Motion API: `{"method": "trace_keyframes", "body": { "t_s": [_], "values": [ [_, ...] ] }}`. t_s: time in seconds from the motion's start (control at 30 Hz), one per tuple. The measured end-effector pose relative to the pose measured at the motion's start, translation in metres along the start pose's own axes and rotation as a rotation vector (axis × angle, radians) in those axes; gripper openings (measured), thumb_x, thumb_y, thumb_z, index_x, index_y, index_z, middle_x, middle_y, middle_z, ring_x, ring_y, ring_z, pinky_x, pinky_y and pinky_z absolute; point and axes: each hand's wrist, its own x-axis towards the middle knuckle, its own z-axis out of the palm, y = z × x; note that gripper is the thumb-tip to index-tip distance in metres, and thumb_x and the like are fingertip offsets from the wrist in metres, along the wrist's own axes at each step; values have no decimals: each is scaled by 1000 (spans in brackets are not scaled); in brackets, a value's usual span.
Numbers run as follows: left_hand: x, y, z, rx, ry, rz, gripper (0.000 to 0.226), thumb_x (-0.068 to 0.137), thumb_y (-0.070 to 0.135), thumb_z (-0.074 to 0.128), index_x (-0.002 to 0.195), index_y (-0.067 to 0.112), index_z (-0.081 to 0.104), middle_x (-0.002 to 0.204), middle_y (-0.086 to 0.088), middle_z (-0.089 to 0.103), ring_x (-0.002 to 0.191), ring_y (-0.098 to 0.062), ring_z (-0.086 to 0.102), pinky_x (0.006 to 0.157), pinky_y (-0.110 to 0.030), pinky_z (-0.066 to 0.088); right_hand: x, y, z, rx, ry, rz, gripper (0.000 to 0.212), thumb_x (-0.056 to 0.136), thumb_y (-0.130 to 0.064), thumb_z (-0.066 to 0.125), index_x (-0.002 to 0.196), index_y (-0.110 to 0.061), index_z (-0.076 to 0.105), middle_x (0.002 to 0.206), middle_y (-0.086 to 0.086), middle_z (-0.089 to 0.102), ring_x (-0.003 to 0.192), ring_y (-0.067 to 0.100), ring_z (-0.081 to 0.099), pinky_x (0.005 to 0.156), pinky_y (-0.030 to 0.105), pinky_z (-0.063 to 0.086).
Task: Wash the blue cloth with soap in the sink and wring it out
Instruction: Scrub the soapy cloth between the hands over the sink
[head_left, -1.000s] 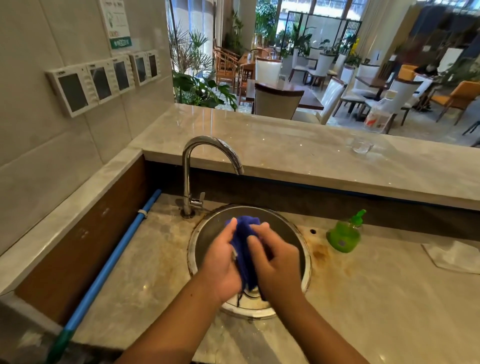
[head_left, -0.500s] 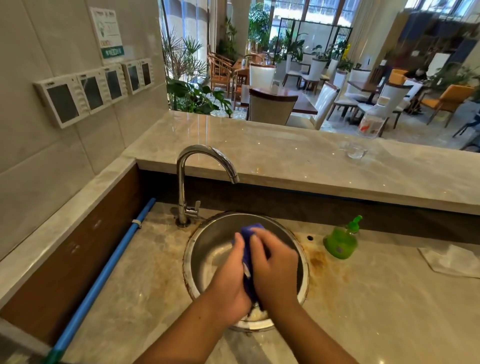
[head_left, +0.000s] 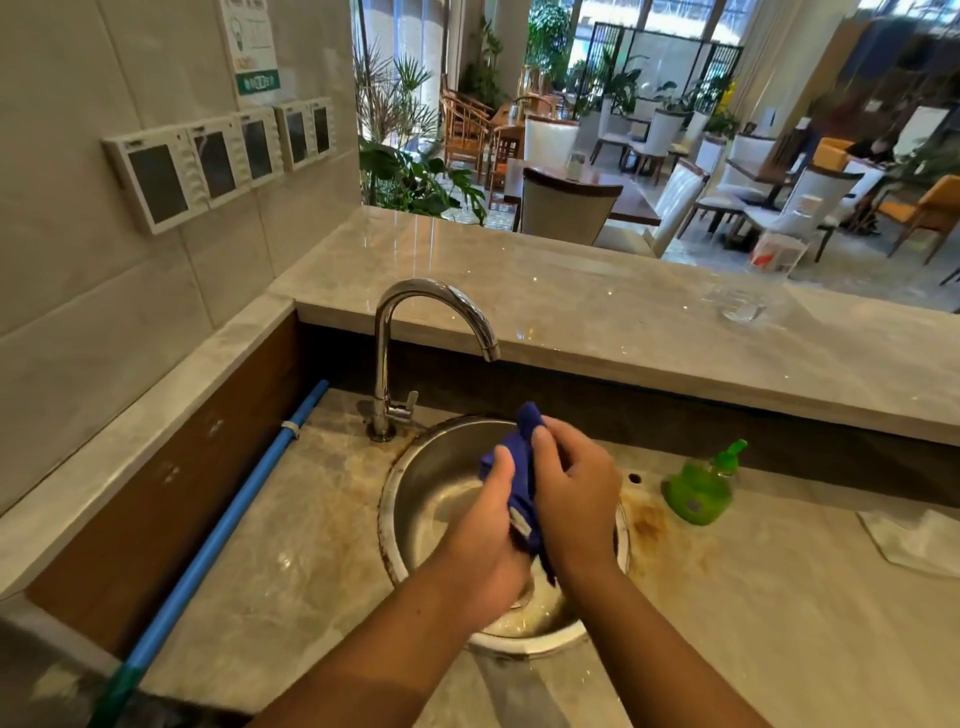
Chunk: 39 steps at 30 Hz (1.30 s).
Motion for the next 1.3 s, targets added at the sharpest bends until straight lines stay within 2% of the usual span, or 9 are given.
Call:
{"method": "trace_keyframes", "body": {
  "t_s": [0.07, 0.17, 0.3, 0.5, 0.73, 0.9, 1.07, 1.13, 1.3],
  "values": [
    [10, 16, -4, 7, 17, -6, 58, 100, 53, 39, 115, 9, 73, 120, -15, 73, 116, -28, 65, 100, -42, 48, -25, -2, 2, -12, -28, -52, 23, 96, -14, 60, 111, -25, 72, 81, -26, 66, 78, -7, 66, 65, 7, 47],
    [22, 23, -16, 7, 21, -65, 68, 97, 62, 36, 103, 12, 81, 122, -11, 73, 128, -25, 58, 108, -39, 41, -61, -5, 1, -12, -92, -122, 26, 95, -19, 61, 116, -28, 73, 84, -19, 72, 75, -1, 69, 64, 14, 53],
    [3, -10, -6, 46, 68, -18, 51, 101, 50, 43, 128, 12, 64, 121, -15, 73, 119, -30, 65, 111, -48, 45, -4, 5, 7, -123, -43, -23, 22, 98, -23, 54, 107, -28, 73, 81, -19, 71, 75, -5, 65, 66, 18, 52],
    [21, 17, -16, -33, 49, -109, 65, 99, 60, 35, 120, 8, 68, 124, -12, 70, 129, -27, 56, 107, -41, 42, -64, 1, 0, -63, -112, -49, 30, 96, -18, 61, 119, -34, 69, 80, -22, 70, 74, -3, 67, 62, 12, 50],
    [5, -8, 0, -3, 46, -49, 56, 103, 51, 37, 131, 8, 61, 124, -20, 70, 122, -33, 62, 113, -48, 41, 9, 3, 3, -124, -29, 48, 23, 99, -19, 54, 95, -23, 77, 70, -15, 67, 71, -4, 62, 57, 8, 39],
    [28, 19, -19, -34, 83, -103, 65, 101, 57, 34, 132, 7, 63, 140, -11, 62, 127, -24, 56, 101, -37, 45, -72, -1, -2, -2, -155, -35, 27, 97, -16, 60, 114, -33, 72, 81, -15, 73, 72, 0, 68, 63, 11, 47],
    [10, -11, -10, -44, 50, -96, 58, 103, 52, 36, 129, 7, 62, 120, -20, 72, 121, -32, 62, 114, -47, 40, 5, 3, 5, -171, -90, 30, 25, 100, -23, 52, 96, -23, 76, 75, -11, 71, 69, 0, 62, 62, 15, 41],
    [7, -7, -11, -45, 47, -85, 57, 103, 51, 35, 128, 7, 62, 118, -21, 72, 119, -34, 62, 109, -48, 42, 10, 6, 7, -156, -99, 73, 26, 100, -23, 52, 91, -23, 76, 71, -11, 68, 67, 0, 61, 62, 15, 40],
    [28, 15, -30, -2, 82, -101, 70, 99, 62, 35, 126, 5, 65, 135, -14, 65, 119, -22, 63, 92, -36, 50, -60, 7, 16, -109, -78, -40, 28, 97, -28, 53, 117, -27, 72, 89, -11, 76, 77, 2, 68, 68, 18, 54]
  ]
}}
